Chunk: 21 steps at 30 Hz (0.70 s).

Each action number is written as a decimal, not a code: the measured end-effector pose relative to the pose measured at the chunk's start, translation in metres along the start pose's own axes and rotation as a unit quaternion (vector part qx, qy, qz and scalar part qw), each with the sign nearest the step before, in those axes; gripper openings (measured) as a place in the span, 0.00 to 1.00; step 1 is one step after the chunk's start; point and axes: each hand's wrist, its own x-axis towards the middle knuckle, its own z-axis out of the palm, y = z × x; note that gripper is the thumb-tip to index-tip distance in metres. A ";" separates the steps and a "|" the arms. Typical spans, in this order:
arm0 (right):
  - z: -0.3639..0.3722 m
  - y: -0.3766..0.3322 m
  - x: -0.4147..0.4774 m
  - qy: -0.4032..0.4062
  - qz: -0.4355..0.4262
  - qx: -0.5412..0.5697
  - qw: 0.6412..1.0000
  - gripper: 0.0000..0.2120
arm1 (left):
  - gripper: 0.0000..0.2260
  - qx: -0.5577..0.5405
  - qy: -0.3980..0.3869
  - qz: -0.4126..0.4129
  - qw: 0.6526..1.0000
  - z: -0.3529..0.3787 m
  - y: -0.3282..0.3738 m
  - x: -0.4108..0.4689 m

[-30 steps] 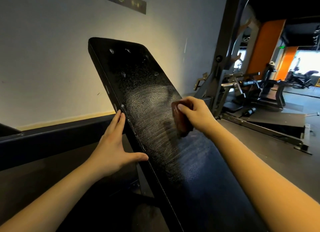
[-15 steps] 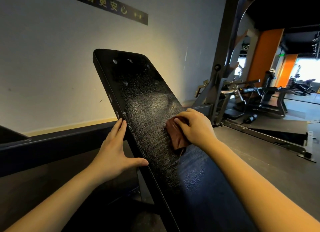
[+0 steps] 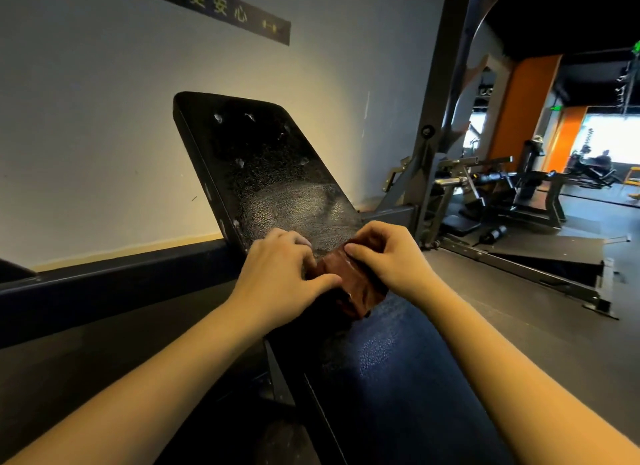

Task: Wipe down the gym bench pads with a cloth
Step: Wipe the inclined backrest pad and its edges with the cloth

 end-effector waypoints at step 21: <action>0.033 0.083 -0.068 0.038 0.087 -0.216 0.972 0.30 | 0.22 -0.058 0.113 -0.070 0.989 0.016 -0.039 -0.070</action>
